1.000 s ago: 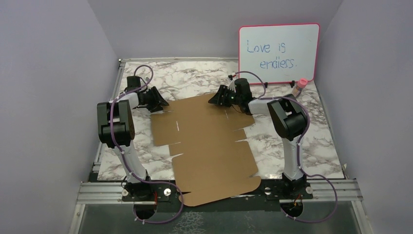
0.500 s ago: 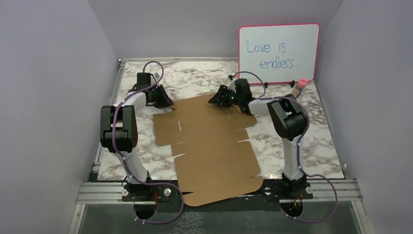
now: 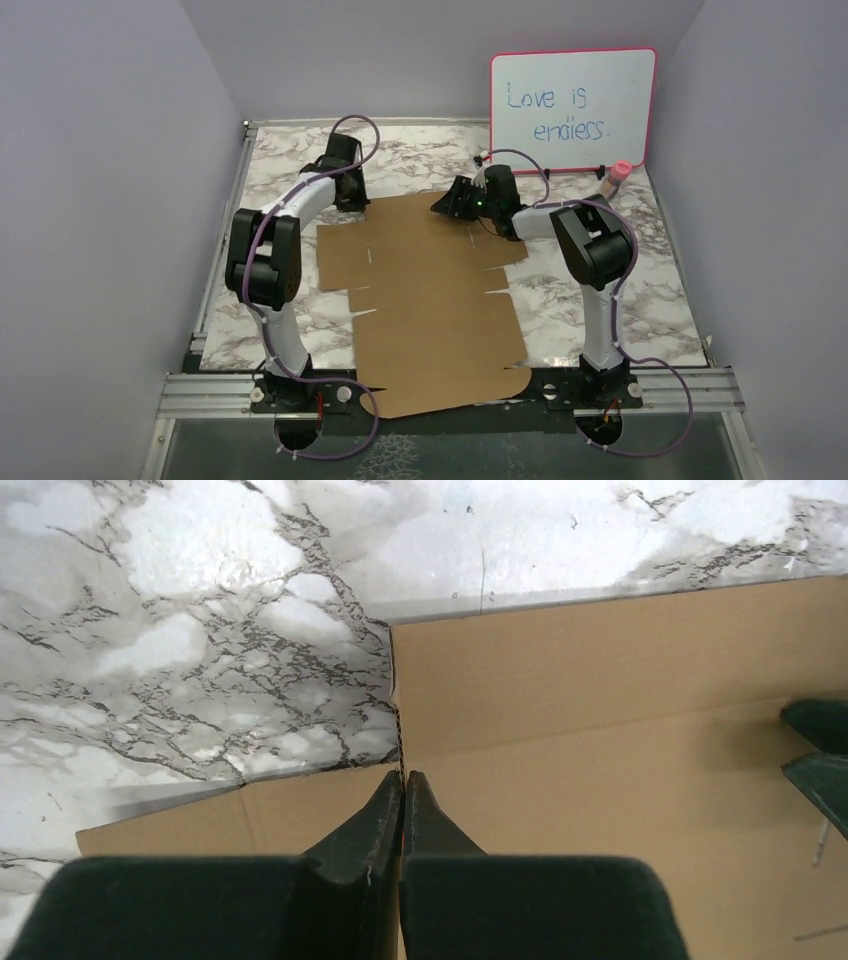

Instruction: Fold the paper box

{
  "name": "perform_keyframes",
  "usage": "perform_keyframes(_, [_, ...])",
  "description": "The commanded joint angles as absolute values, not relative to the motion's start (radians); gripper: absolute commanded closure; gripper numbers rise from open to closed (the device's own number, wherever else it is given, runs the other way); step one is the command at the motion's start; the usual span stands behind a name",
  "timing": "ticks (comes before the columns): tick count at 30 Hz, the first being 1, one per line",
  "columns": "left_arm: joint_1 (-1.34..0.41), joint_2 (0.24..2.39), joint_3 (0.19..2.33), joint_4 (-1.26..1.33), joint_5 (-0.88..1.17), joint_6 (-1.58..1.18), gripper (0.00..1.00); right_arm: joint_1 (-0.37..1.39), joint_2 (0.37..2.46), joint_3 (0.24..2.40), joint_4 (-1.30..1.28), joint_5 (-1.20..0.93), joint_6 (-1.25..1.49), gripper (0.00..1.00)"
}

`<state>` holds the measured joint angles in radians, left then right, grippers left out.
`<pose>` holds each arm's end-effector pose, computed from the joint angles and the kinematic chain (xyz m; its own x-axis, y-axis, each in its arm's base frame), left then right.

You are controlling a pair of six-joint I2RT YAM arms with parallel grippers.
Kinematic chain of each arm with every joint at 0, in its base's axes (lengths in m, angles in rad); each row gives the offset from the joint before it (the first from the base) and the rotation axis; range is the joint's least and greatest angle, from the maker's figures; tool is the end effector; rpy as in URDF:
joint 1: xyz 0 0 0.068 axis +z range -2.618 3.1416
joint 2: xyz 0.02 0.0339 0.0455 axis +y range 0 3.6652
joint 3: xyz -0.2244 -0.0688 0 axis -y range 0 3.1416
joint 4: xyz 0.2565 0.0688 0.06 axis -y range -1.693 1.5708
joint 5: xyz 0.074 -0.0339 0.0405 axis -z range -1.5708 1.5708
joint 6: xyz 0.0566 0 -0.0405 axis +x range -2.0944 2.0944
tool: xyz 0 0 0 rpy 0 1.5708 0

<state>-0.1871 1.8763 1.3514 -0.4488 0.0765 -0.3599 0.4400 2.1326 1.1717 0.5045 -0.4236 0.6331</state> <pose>0.4049 -0.0810 0.1430 -0.8407 -0.1982 -0.5040 -0.0731 0.9636 -0.2572 0.3958 0.2120 0.0722 -0.7487 0.2437 -0.6165 -0.3463 0.6493 0.6771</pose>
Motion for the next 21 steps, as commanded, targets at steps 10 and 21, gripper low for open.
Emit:
perform_keyframes(10, [-0.357,2.059,1.621,-0.624,-0.255,-0.267,1.00,0.459,2.092,1.111,0.436,-0.279,0.649,0.44])
perform_keyframes(21, [-0.340,1.988,1.653,-0.641,-0.244,-0.242,0.70,0.459,2.070,1.117,0.437,-0.281,0.624,0.42])
